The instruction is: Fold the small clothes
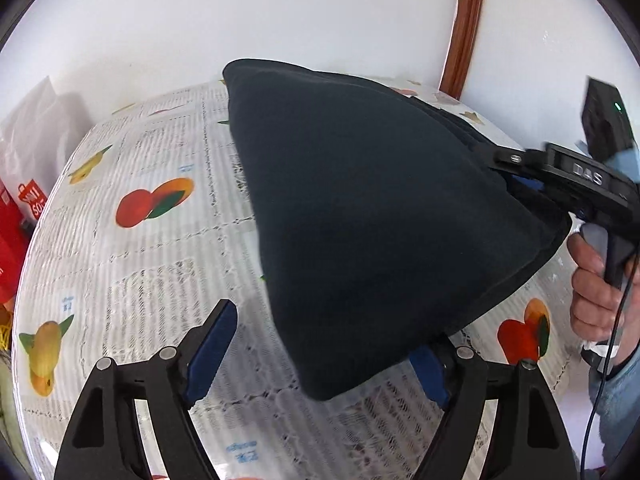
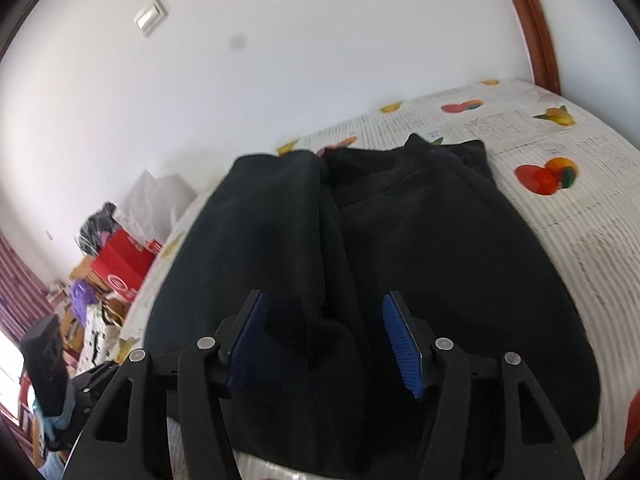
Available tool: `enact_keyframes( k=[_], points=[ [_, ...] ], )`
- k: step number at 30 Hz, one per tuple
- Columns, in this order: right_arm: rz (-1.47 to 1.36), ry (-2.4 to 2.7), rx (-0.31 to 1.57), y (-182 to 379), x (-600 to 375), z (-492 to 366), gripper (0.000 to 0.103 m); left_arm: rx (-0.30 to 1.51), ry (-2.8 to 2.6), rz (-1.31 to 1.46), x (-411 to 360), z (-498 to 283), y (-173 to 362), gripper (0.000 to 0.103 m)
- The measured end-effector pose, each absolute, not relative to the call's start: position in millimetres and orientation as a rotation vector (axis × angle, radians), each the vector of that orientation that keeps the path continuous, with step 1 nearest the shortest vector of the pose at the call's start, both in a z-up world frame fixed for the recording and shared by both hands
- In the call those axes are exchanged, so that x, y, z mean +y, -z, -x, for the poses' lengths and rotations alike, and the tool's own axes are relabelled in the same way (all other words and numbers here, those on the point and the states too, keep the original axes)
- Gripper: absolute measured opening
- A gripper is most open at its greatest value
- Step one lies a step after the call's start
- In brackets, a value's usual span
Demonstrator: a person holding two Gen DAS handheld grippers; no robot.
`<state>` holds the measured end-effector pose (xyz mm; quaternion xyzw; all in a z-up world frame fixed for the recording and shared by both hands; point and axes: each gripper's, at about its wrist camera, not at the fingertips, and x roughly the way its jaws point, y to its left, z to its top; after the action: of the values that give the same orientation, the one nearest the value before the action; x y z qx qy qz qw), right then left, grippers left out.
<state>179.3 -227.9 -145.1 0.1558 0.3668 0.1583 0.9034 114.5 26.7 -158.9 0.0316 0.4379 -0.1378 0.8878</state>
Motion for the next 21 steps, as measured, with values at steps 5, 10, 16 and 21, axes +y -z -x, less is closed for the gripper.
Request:
enact_keyframes(
  k=[5,10,16,21],
  points=[
    [-0.244,-0.318,0.789,149,-210,-202,0.012,0.929,0.238,-0.081,18,-121,168,0.082],
    [-0.134,-0.361,0.626,105,-210,-189,0.006,0.926,0.206,-0.08,19,-124,170,0.082],
    [-0.251,-0.243,0.4,67,-280,-141,0.006,0.929,0.187,-0.068,24,-129,170,0.082],
    [-0.216,-0.124,0.628,134,-300,-164,0.006,0.93,0.19,-0.084,21,-130,170,0.083]
  ],
)
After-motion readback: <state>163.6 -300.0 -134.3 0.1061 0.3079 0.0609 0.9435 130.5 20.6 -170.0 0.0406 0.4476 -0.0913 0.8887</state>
